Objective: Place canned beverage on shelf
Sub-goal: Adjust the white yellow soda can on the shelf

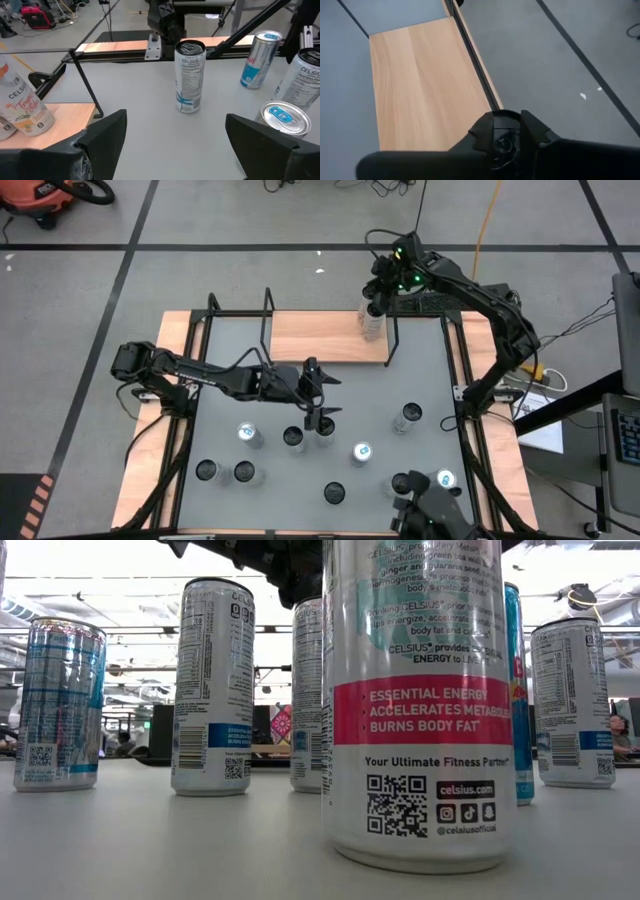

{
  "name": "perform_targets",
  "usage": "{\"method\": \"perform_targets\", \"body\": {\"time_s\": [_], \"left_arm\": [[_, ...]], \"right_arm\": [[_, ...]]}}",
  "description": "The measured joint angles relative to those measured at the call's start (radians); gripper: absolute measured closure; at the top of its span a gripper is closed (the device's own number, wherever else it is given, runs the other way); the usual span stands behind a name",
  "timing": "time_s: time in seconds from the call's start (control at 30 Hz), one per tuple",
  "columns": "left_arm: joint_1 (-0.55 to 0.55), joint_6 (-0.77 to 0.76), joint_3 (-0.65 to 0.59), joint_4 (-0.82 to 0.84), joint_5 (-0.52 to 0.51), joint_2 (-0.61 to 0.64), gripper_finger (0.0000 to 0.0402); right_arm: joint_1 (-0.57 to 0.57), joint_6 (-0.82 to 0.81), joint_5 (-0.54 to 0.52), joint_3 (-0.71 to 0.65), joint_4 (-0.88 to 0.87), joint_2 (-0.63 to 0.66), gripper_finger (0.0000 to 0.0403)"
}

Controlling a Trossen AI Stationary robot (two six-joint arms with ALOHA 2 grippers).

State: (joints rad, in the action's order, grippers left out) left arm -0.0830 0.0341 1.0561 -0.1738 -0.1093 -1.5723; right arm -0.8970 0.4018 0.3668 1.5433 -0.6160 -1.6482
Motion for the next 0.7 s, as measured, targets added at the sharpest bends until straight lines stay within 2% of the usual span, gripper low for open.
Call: {"method": "perform_targets", "body": {"time_s": [0.23,0.7], "left_arm": [[0.000,0.000,0.000,0.000,0.000,0.000,0.0063],[-0.005,-0.001,0.000,0.004,0.000,0.000,0.0063]], "right_arm": [[0.000,0.003,0.001,0.000,-0.016,-0.027,0.0400],[0.002,0.002,-0.027,0.002,-0.072,-0.028,0.0402]]}}
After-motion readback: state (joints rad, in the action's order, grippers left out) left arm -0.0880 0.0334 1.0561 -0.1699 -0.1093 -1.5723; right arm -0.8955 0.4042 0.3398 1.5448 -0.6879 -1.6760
